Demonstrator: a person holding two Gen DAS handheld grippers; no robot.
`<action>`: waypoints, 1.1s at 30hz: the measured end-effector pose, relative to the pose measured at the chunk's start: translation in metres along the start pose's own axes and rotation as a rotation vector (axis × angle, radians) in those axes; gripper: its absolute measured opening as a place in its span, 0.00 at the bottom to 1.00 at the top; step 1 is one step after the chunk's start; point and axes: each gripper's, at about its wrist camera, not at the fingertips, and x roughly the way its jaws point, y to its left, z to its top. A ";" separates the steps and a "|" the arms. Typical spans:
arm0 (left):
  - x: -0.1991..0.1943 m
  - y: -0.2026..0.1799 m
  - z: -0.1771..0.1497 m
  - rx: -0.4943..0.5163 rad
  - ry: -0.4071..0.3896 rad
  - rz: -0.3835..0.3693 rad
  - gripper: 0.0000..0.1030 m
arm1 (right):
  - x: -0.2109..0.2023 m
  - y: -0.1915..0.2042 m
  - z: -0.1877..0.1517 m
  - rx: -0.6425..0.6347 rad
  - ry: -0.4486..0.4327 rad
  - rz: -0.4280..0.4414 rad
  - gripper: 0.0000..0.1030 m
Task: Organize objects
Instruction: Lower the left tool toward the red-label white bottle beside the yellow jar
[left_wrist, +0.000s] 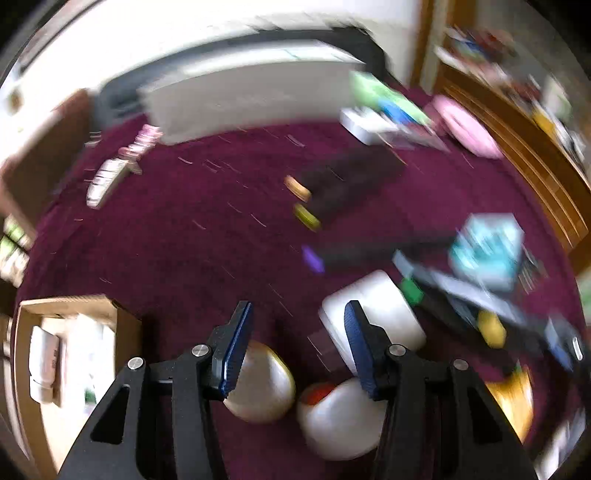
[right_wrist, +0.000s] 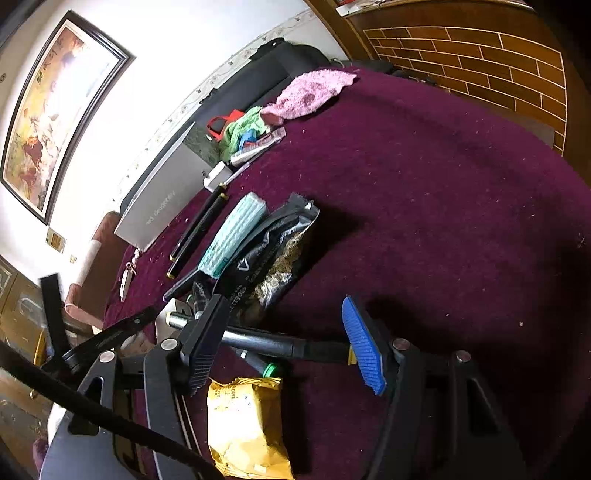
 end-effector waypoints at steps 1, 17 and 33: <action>-0.011 -0.013 -0.008 0.083 -0.017 0.037 0.44 | 0.001 0.000 0.000 -0.003 0.001 0.000 0.61; -0.005 0.037 0.004 -0.145 -0.064 0.101 0.54 | -0.001 0.000 -0.001 0.004 -0.007 -0.001 0.62; -0.050 0.040 -0.044 -0.209 -0.074 -0.145 0.55 | 0.002 -0.002 -0.002 0.012 0.014 0.001 0.65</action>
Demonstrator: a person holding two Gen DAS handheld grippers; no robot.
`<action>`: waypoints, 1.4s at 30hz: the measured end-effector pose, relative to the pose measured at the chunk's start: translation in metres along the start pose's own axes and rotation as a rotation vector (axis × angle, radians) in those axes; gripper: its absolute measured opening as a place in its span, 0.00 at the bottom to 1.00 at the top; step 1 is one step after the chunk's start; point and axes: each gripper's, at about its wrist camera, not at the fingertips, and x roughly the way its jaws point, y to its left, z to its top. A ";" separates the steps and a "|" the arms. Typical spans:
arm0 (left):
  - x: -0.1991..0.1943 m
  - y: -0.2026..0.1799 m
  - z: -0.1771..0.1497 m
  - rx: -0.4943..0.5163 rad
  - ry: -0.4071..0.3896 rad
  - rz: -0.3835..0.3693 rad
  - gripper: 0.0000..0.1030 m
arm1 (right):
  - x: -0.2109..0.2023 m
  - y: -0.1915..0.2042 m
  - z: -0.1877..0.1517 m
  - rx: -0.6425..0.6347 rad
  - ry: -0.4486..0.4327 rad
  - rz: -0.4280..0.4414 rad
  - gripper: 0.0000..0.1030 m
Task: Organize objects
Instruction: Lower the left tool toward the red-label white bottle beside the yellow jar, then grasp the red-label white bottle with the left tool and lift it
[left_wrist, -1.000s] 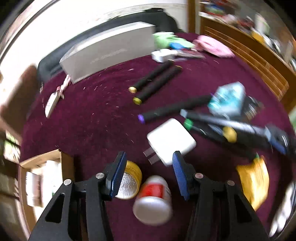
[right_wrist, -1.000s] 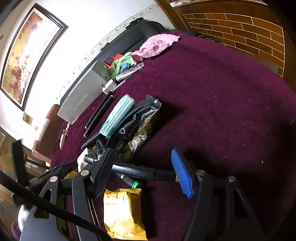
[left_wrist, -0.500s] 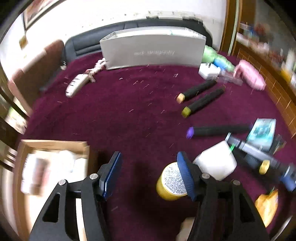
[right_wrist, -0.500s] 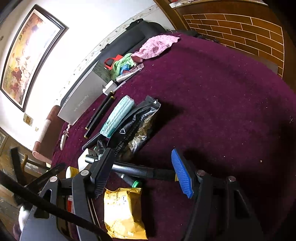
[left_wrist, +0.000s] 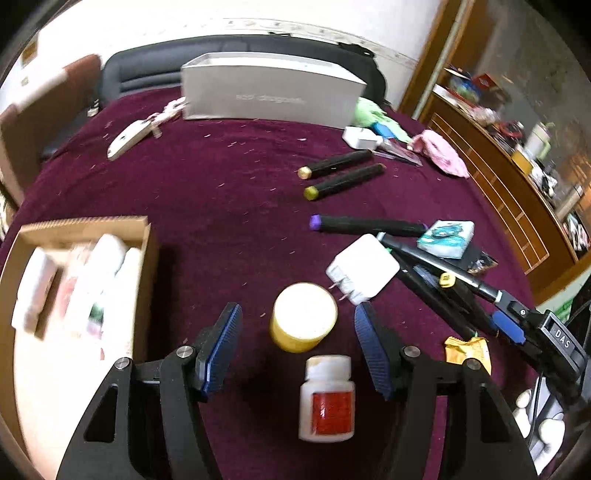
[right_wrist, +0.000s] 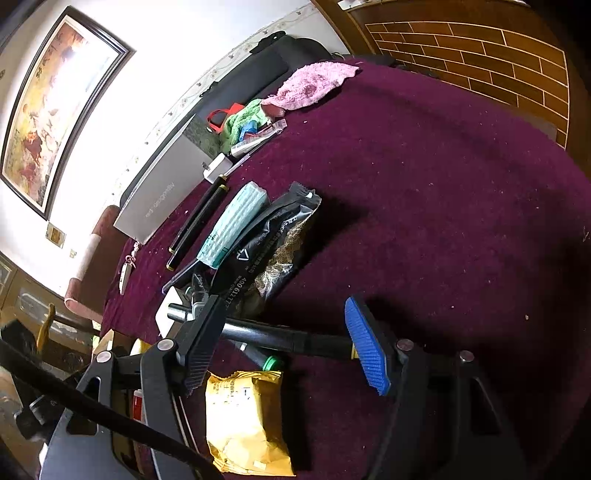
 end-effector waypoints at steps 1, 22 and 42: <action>-0.001 0.005 -0.002 -0.022 -0.002 -0.010 0.55 | 0.001 0.000 0.000 0.001 0.002 0.000 0.65; 0.035 -0.057 -0.066 0.221 -0.036 0.091 0.75 | 0.004 -0.001 0.000 -0.002 0.009 -0.027 0.66; -0.002 -0.067 -0.079 0.238 -0.111 0.099 0.28 | 0.007 0.004 -0.002 -0.039 -0.006 -0.062 0.66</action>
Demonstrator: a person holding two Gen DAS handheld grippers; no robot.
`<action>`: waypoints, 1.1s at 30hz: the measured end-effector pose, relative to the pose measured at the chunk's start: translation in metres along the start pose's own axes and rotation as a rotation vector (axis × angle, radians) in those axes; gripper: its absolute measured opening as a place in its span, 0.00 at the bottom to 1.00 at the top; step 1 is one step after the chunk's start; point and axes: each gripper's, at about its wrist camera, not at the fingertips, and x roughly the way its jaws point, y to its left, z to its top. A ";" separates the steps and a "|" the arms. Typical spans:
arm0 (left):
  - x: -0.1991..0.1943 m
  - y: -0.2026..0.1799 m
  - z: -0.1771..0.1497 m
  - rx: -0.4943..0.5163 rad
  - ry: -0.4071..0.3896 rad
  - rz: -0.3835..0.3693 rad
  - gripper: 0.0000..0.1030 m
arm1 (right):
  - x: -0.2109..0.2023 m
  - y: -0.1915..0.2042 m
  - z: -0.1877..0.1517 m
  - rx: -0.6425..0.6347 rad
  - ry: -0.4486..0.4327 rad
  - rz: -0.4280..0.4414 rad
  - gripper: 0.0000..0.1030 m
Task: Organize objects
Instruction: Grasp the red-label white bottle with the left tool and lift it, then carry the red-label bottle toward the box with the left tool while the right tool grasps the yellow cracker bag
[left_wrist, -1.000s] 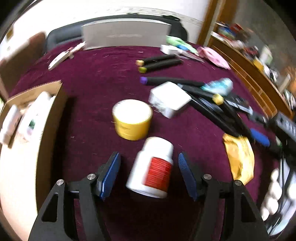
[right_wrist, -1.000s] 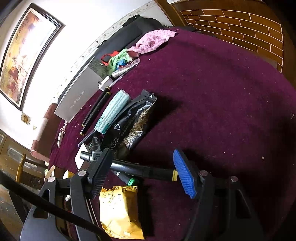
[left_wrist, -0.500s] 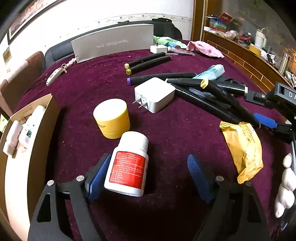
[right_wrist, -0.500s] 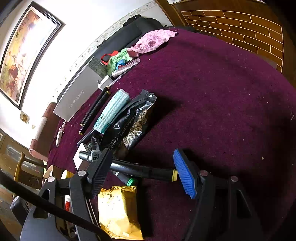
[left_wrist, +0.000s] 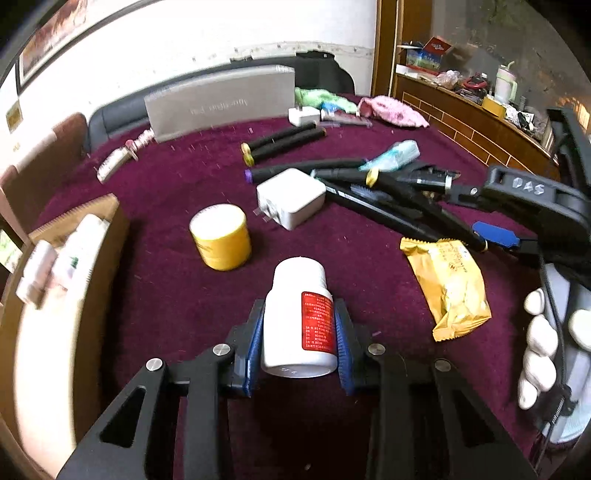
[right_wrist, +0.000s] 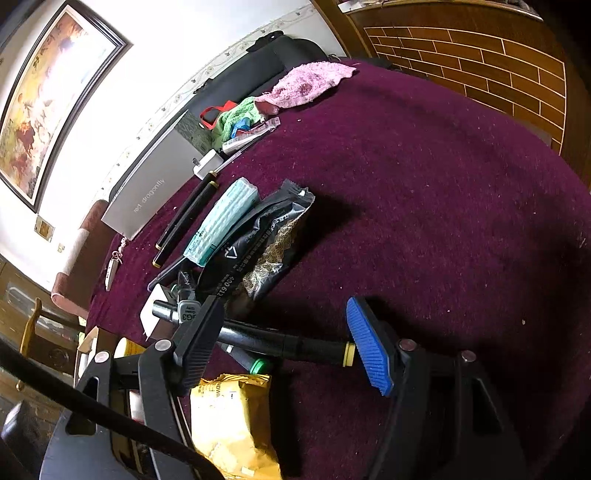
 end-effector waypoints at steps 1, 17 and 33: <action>-0.008 0.001 0.001 0.006 -0.017 0.022 0.28 | 0.000 0.001 0.000 -0.005 -0.002 -0.005 0.66; -0.084 0.056 -0.009 -0.039 -0.154 0.144 0.29 | -0.008 0.015 -0.005 -0.075 -0.055 -0.065 0.66; -0.086 0.087 -0.020 -0.092 -0.165 0.097 0.29 | -0.037 0.036 -0.038 -0.195 0.048 -0.108 0.67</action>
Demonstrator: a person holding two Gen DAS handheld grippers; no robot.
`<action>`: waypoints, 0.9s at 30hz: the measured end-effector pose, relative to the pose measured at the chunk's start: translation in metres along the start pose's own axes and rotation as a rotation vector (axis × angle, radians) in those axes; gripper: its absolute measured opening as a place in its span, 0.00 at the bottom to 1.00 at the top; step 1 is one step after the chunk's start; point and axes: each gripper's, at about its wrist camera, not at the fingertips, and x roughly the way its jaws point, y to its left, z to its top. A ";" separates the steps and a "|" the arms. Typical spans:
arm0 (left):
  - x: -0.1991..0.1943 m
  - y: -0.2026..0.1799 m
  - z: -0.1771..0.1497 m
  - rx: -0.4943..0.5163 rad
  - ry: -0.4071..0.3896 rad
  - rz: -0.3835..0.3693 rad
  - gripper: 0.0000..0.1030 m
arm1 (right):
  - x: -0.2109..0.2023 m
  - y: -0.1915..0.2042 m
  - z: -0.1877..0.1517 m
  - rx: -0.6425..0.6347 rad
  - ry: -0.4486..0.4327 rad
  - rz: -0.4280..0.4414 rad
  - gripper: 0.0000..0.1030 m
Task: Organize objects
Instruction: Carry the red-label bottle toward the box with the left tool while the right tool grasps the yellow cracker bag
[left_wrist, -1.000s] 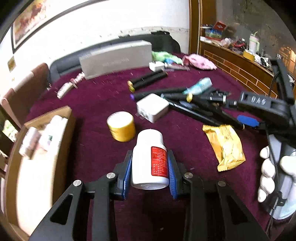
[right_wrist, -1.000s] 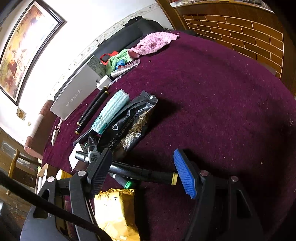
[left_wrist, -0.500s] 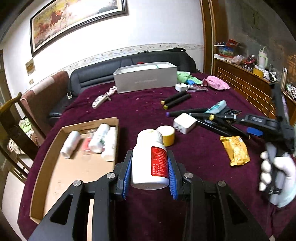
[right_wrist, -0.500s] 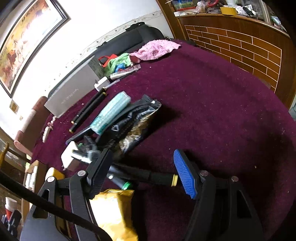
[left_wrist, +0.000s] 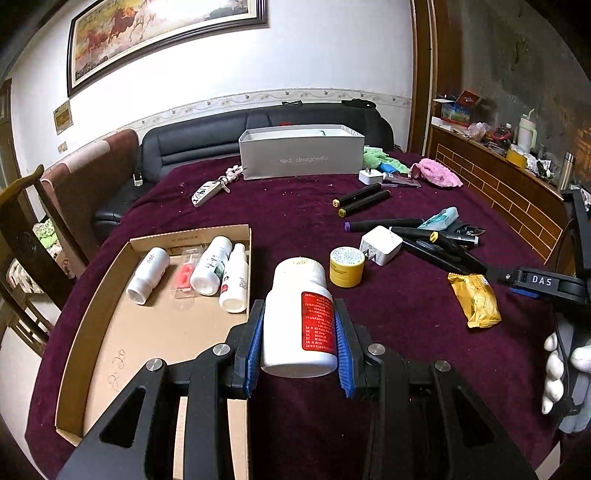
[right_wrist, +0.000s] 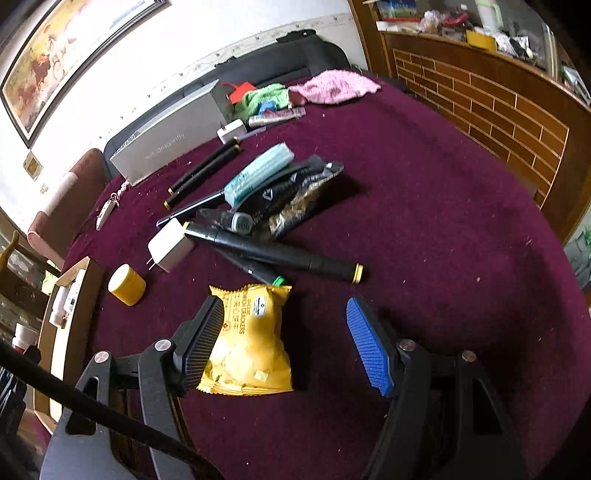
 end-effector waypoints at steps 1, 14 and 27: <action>0.000 0.001 -0.001 -0.002 0.000 -0.001 0.29 | 0.001 0.000 0.000 0.010 0.006 0.009 0.67; -0.006 -0.008 -0.004 0.011 0.002 -0.032 0.29 | 0.028 0.036 -0.014 -0.076 0.094 -0.057 0.70; -0.018 0.025 -0.007 -0.032 -0.017 -0.016 0.29 | -0.001 0.077 -0.024 -0.179 0.084 0.057 0.45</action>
